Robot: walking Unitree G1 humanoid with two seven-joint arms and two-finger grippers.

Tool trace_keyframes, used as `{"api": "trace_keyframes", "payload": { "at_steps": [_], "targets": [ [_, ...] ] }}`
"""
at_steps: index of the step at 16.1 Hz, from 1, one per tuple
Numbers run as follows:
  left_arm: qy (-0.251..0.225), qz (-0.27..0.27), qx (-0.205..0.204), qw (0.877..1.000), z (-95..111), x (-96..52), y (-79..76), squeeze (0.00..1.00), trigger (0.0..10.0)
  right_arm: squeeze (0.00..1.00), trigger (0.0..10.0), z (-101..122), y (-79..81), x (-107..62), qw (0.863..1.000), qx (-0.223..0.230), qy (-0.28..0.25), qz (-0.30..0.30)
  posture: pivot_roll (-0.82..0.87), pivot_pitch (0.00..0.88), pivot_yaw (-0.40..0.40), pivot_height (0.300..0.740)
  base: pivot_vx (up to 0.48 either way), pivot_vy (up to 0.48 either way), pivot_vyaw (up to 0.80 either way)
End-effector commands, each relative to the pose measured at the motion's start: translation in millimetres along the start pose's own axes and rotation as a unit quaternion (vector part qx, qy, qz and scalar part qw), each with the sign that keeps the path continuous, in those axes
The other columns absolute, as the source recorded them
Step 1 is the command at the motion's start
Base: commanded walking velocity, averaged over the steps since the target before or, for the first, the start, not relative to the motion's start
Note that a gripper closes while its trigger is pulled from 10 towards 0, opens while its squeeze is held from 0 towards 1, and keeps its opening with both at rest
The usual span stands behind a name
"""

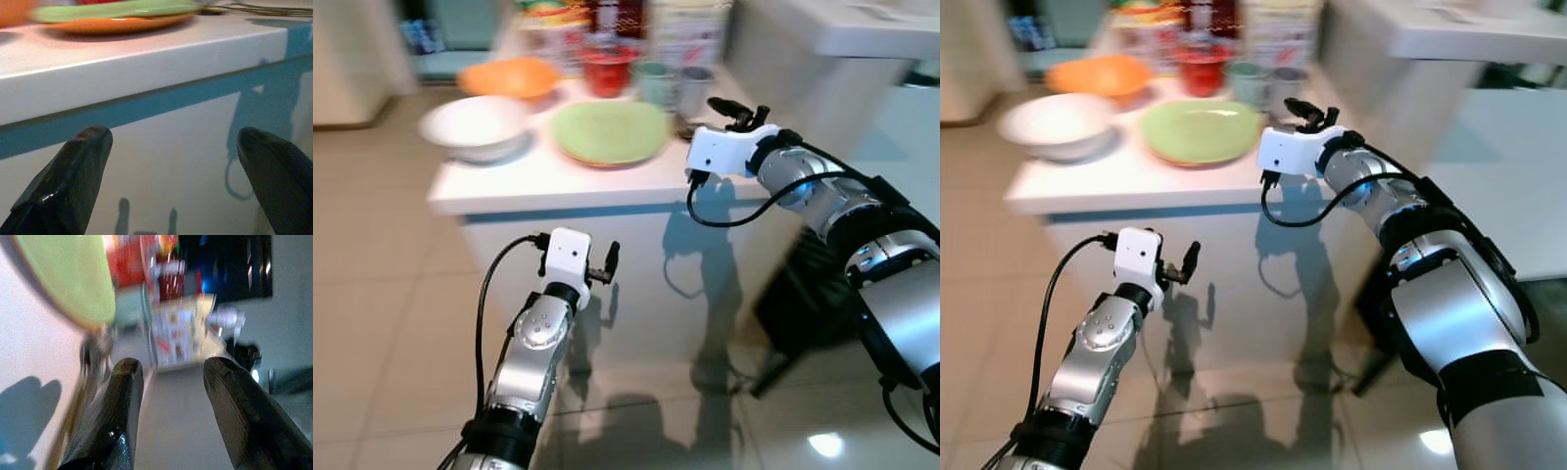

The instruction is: Setting the table

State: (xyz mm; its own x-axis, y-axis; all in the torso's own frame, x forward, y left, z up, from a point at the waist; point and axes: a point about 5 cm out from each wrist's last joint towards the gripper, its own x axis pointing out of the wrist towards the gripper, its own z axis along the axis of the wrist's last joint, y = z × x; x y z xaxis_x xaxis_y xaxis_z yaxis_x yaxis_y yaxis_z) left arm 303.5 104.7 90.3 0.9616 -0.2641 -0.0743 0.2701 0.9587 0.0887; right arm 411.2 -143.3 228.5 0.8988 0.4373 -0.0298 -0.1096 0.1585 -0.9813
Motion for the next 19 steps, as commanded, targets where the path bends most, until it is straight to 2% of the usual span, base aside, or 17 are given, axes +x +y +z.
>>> {"api": "trace_keyframes", "payload": {
  "at_steps": [1,6,19],
  "targets": [
    [0.003,-0.006,0.006,1.000,0,0.0,-3.8,0.00,10.0,0.00,10.0,-2,-5.6,-0.4,1.000,-0.002,0.003,0.000,0.06,0.039,-0.034,0.740,0.480,0.000,0.00],
    [-0.008,0.007,0.008,1.000,2,0.5,-1.7,0.00,10.0,0.00,10.0,-3,-22.3,-0.1,1.000,-0.009,0.007,-0.012,0.05,0.041,-0.037,0.740,0.000,0.000,0.00],
    [-0.016,0.012,0.005,1.000,4,-3.3,-1.2,0.00,10.0,0.00,10.0,6,-16.7,5.0,1.000,-0.010,-0.003,0.017,0.08,0.033,-0.050,0.740,0.000,0.000,0.00]
  ]
}}
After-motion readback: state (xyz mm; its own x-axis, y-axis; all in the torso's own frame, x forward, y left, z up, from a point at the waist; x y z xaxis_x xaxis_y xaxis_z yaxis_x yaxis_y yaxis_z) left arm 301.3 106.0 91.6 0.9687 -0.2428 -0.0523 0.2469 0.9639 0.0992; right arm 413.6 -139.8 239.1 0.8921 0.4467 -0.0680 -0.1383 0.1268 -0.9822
